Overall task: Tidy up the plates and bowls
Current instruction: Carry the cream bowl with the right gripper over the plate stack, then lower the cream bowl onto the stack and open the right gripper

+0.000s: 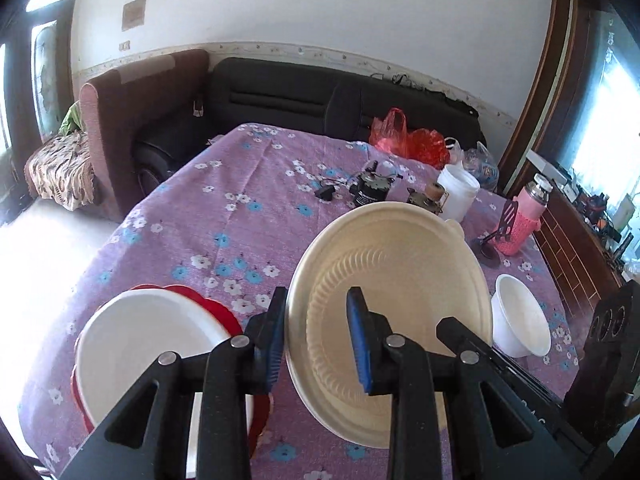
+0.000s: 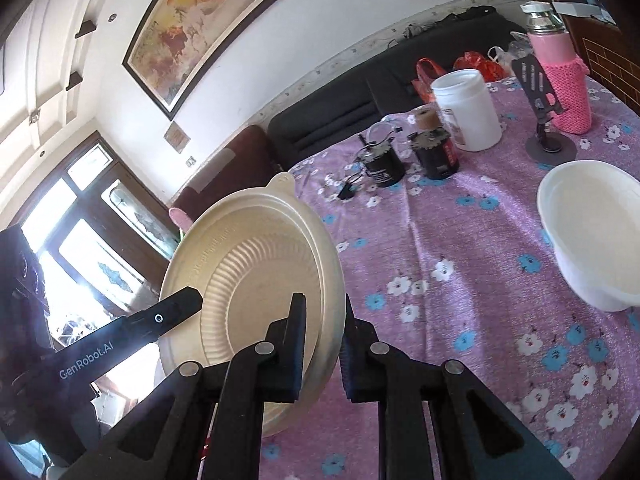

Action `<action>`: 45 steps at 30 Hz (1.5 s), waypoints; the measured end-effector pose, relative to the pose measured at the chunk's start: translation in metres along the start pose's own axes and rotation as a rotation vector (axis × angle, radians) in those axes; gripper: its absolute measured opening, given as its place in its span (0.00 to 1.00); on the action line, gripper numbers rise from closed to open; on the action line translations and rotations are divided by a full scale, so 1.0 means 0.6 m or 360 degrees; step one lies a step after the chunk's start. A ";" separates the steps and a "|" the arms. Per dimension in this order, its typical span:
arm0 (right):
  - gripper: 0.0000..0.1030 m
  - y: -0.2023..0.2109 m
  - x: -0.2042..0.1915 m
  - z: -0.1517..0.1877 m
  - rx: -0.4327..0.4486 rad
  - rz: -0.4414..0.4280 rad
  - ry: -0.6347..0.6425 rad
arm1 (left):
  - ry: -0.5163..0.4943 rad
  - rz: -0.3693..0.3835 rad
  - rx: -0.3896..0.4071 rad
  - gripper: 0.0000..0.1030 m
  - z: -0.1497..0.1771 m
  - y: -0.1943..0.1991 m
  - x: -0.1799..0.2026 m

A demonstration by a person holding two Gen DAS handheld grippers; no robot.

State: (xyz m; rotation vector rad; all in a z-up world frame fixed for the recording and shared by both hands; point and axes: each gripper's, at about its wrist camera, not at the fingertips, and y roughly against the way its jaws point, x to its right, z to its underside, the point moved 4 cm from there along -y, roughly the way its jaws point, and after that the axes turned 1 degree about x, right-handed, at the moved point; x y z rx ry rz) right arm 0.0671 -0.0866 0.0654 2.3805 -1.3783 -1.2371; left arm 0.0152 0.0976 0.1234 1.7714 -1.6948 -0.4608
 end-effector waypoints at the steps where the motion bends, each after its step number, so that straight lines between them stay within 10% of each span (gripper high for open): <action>1: 0.16 -0.001 -0.019 0.007 -0.0019 -0.0018 0.0020 | 0.0015 -0.0014 0.0027 0.27 0.001 0.014 -0.014; 18: 0.16 -0.127 -0.238 0.126 -0.0425 -0.0011 0.0359 | 0.0452 -0.0113 0.0023 0.30 0.053 0.073 -0.270; 24: 0.17 -0.154 -0.242 0.152 -0.0485 0.0060 0.0419 | 0.0509 -0.0082 -0.0052 0.32 0.078 0.055 -0.301; 30: 0.26 -0.146 -0.272 0.161 -0.0406 0.0127 0.0594 | 0.0496 -0.0055 -0.0059 0.59 0.083 0.054 -0.303; 45: 0.37 -0.124 -0.257 0.133 -0.0388 0.0125 0.0514 | 0.0570 0.0066 0.0060 0.65 0.075 0.098 -0.338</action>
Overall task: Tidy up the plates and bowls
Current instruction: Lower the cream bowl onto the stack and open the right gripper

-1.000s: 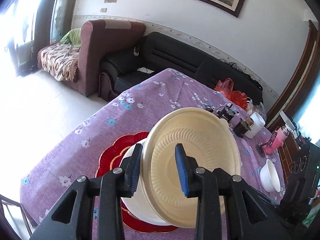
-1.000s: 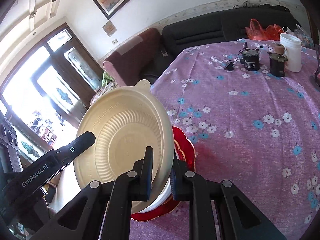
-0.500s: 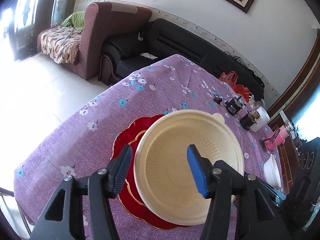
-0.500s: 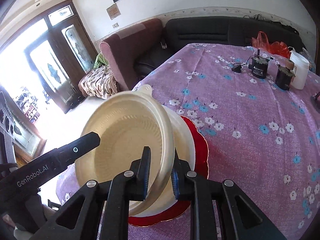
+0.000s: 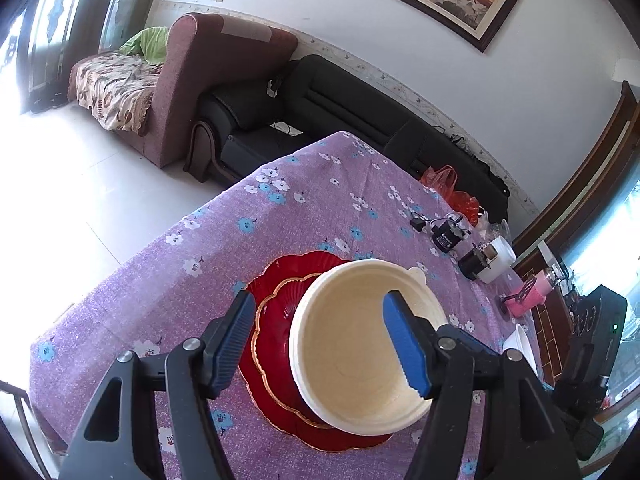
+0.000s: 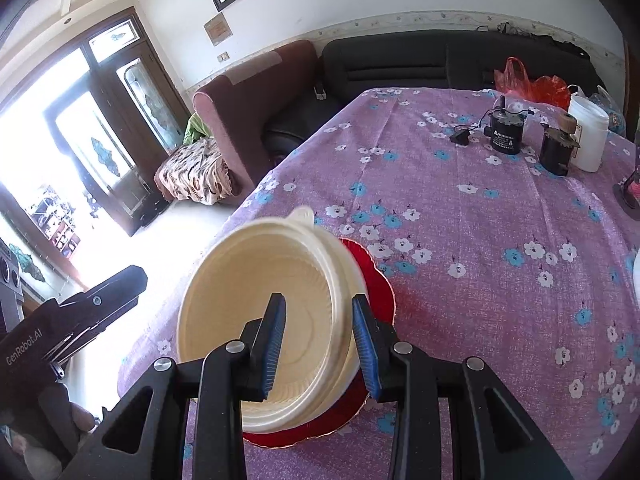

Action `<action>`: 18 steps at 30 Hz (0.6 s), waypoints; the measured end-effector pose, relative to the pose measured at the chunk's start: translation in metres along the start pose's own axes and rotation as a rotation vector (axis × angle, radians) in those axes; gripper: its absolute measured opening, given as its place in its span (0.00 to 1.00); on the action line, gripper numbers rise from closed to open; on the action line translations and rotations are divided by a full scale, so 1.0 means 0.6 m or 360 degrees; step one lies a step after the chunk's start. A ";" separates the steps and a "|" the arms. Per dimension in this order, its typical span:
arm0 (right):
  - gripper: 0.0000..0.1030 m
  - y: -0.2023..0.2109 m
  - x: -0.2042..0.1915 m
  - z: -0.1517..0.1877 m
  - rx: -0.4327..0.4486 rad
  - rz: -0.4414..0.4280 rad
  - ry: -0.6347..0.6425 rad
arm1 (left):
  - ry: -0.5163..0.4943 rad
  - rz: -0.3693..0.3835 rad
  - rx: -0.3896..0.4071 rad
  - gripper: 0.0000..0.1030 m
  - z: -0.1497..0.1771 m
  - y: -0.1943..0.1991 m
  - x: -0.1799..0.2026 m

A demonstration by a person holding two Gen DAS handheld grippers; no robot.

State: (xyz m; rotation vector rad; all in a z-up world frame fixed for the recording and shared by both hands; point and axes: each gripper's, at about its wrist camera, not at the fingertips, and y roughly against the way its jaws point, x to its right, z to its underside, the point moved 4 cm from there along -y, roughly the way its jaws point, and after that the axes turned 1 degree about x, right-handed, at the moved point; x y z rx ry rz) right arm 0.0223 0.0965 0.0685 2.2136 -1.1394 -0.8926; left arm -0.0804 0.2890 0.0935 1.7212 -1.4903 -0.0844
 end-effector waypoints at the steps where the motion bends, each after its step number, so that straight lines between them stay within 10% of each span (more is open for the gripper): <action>1: 0.40 0.004 0.002 -0.005 0.0008 -0.0004 -0.0007 | 0.0011 0.0010 0.0002 0.65 -0.002 0.002 -0.004; 8: 0.34 0.018 -0.005 -0.061 0.0075 -0.0001 0.0036 | 0.0022 0.0025 0.0076 0.65 -0.015 0.018 -0.018; 18: 0.26 -0.104 -0.032 -0.097 -0.0234 -0.0199 -0.0099 | -0.0047 -0.0045 0.0133 0.66 -0.026 0.022 -0.025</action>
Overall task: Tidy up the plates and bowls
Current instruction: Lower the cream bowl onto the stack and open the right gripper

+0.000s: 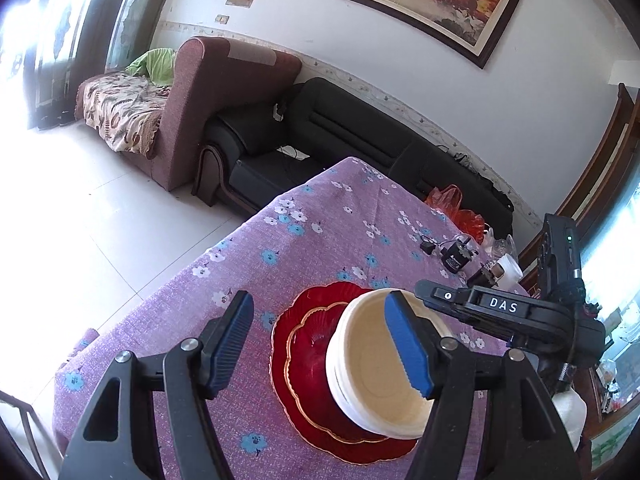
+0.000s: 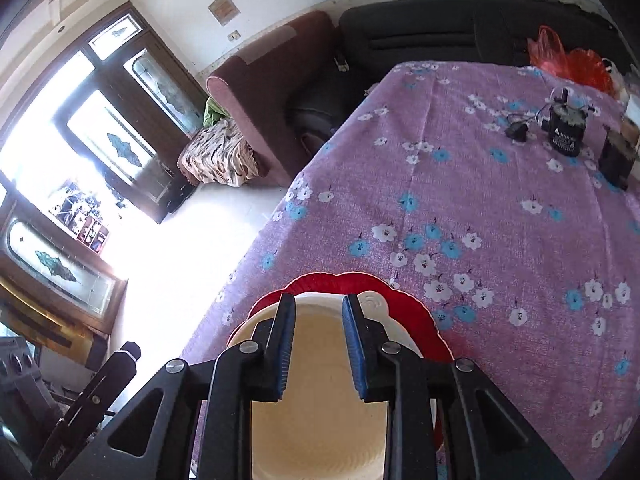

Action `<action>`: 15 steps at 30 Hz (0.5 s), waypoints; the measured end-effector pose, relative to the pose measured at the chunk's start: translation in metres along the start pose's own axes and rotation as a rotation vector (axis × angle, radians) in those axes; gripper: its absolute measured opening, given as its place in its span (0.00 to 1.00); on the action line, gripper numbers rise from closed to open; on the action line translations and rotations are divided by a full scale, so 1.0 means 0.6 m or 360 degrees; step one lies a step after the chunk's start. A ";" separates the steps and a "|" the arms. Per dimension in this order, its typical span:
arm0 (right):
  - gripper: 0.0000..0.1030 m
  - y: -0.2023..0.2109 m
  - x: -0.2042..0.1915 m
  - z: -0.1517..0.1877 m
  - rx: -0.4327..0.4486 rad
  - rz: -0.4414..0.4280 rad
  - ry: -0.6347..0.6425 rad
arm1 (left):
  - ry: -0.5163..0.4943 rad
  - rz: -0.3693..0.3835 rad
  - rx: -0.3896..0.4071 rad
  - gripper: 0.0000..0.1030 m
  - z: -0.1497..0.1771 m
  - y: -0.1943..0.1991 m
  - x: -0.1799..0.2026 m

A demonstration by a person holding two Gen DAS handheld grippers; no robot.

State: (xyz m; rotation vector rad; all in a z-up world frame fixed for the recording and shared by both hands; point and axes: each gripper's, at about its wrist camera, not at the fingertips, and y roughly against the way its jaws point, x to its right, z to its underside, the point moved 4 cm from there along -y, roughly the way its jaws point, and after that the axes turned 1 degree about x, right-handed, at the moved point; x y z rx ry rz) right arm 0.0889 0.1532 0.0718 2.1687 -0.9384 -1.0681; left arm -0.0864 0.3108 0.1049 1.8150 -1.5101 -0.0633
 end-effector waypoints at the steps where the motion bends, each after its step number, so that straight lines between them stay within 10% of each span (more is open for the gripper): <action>1: 0.26 -0.007 0.005 -0.001 -0.0007 0.0005 -0.0019 | -0.0005 -0.0004 0.0000 0.66 0.000 0.000 -0.001; 15: 0.27 0.114 0.037 0.029 0.0220 -0.0078 -0.0061 | -0.0175 0.0003 0.0038 0.74 0.012 0.024 0.075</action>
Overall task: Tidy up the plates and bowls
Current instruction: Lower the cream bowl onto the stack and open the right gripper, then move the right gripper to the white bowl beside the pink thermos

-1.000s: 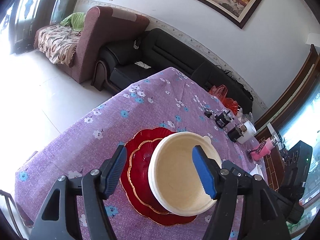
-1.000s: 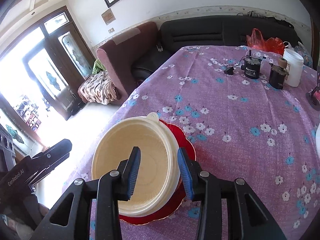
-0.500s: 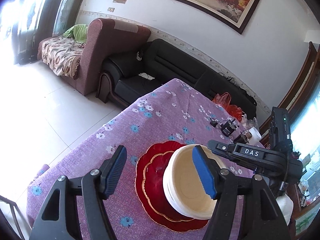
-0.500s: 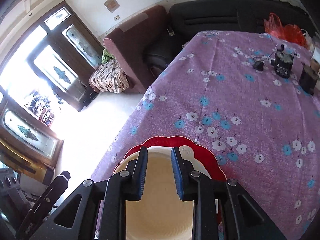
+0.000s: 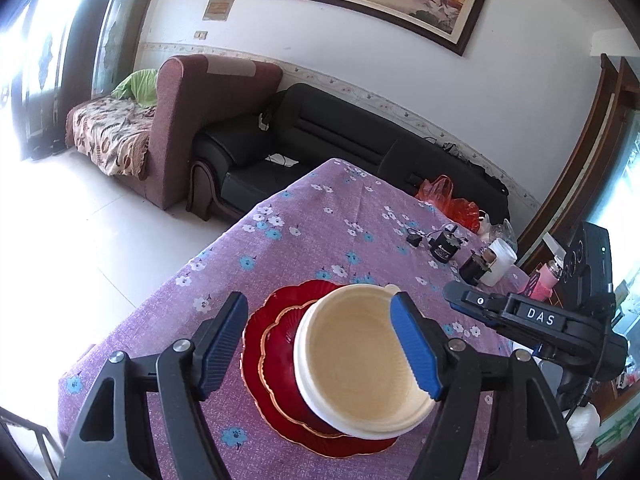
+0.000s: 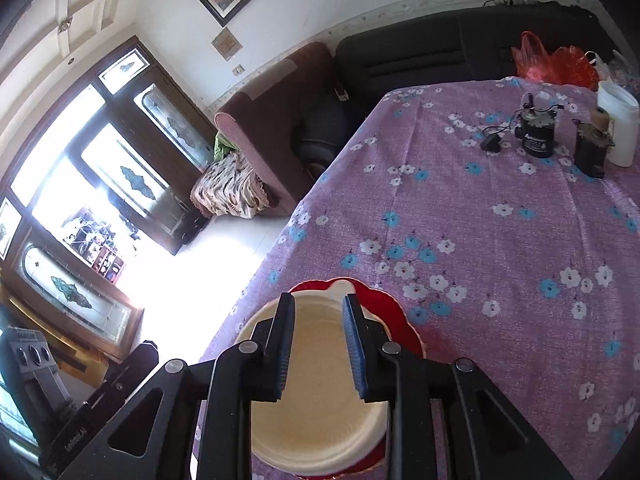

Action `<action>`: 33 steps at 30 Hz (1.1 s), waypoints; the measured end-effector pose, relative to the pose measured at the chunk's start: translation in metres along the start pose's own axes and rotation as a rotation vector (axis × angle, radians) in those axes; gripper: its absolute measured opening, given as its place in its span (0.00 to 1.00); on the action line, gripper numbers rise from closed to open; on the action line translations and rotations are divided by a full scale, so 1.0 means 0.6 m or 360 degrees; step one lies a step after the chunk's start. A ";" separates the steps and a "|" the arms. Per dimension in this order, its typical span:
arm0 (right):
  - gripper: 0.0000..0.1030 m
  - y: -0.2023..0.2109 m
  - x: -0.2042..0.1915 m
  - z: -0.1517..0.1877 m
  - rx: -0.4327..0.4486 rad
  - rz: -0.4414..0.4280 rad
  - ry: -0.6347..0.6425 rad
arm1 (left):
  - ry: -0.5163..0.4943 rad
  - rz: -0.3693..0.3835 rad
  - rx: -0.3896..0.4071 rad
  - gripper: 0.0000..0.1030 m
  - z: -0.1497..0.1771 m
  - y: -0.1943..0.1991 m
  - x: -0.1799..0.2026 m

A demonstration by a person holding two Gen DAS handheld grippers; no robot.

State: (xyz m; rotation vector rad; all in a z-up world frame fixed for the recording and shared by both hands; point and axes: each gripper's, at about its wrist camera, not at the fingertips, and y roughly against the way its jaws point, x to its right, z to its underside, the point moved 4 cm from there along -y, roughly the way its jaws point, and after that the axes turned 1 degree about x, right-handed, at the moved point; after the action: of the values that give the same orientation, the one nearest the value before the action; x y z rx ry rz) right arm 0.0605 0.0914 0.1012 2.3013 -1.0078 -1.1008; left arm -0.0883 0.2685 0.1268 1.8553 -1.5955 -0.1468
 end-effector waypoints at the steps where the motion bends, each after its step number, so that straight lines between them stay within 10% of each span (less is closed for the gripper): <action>1: 0.30 0.014 0.010 0.007 0.0017 0.0012 -0.0005 | -0.0035 -0.0002 0.0017 0.77 0.001 0.005 0.015; 9: 0.40 0.112 0.119 0.064 0.0126 0.0105 -0.0136 | -0.0452 -0.0140 0.0196 0.93 0.029 0.037 0.153; 33: 0.47 0.358 0.408 0.135 0.0420 0.0542 -0.0486 | -0.0975 -0.0213 0.0023 0.94 0.130 -0.070 0.389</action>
State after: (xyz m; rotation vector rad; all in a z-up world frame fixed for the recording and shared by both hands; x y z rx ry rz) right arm 0.0083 -0.2374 0.0589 2.0732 -1.6810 -1.2551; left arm -0.0349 0.0245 0.1221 2.0451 -1.8555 -0.8315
